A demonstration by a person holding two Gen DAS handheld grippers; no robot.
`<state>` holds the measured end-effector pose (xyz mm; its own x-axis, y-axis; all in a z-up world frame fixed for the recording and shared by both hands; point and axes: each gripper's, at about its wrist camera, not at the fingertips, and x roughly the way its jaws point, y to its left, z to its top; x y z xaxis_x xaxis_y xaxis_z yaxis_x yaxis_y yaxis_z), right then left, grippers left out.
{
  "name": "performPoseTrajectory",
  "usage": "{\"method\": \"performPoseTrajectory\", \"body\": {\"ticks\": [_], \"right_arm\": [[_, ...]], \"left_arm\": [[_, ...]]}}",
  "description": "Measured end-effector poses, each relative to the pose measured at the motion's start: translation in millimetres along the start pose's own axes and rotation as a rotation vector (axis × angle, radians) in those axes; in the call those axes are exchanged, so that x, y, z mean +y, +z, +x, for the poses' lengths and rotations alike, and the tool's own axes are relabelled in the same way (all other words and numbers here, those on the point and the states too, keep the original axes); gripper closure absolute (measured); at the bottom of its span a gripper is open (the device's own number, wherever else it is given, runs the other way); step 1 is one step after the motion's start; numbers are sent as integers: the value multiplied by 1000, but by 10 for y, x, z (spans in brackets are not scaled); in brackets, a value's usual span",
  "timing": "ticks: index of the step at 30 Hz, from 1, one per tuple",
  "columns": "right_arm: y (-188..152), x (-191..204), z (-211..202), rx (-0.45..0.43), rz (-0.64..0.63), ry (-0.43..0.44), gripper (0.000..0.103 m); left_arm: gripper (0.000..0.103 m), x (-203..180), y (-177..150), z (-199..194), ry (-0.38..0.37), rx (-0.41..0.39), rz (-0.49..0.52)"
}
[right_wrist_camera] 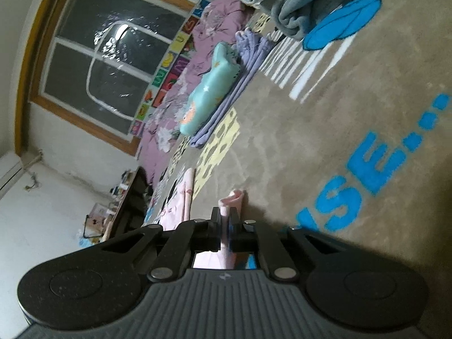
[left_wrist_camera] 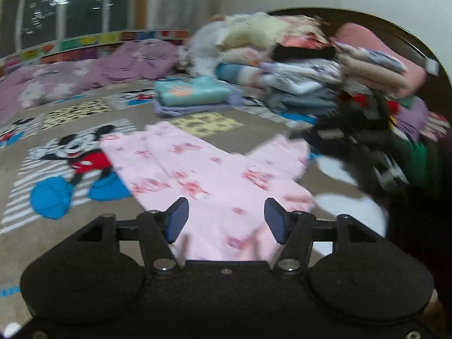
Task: Fold clothes
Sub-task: 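Lift the garment strip with the right gripper and fold it onto itself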
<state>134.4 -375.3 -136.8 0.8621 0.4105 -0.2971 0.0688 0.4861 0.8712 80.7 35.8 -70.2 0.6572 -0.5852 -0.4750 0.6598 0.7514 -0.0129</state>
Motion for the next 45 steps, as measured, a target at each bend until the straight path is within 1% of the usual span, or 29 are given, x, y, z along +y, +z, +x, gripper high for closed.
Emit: {"method": "performPoseTrajectory", "body": {"ticks": [1, 3, 5, 9, 11, 13, 15, 17, 20, 23, 28, 34, 40, 45], "right_arm": [[-4, 29, -13, -7, 9, -6, 96], [1, 145, -21, -17, 11, -17, 96], [16, 306, 2, -17, -12, -21, 96], [69, 706, 107, -7, -69, -32, 96], [112, 912, 171, -9, -78, -20, 97], [149, 1131, 240, -10, -97, -8, 97], [167, 1335, 317, -9, -118, 5, 97], [169, 1509, 402, -4, -137, 12, 97], [160, 1732, 563, 5, -171, 3, 97], [155, 1856, 726, 8, -185, -16, 97], [120, 1972, 973, 13, -178, -44, 97], [92, 2070, 1311, 18, -190, -84, 97], [26, 2204, 1677, 53, -243, -107, 97], [-85, 2268, 1974, 98, -308, -149, 97]], "left_arm": [[44, -52, -47, 18, -10, 18, 31], [44, -139, -115, 59, 0, 49, 86], [44, -174, -179, 117, -8, 77, 112], [44, -235, -254, 123, -37, 74, 143], [44, -254, -276, 119, -40, 64, 148], [44, -215, -303, 144, -45, 76, 133], [44, -197, -326, 139, -28, 83, 145], [44, -139, -329, 118, -31, 78, 114], [44, -56, -323, 93, -57, 48, 74], [44, -40, -322, 91, -77, 36, 64], [44, -34, -341, 126, -106, 50, 59], [44, 48, -353, 109, -149, 50, 10], [44, 154, -363, 120, -183, 64, -47], [44, 195, -367, 124, -208, 65, -73]]}}
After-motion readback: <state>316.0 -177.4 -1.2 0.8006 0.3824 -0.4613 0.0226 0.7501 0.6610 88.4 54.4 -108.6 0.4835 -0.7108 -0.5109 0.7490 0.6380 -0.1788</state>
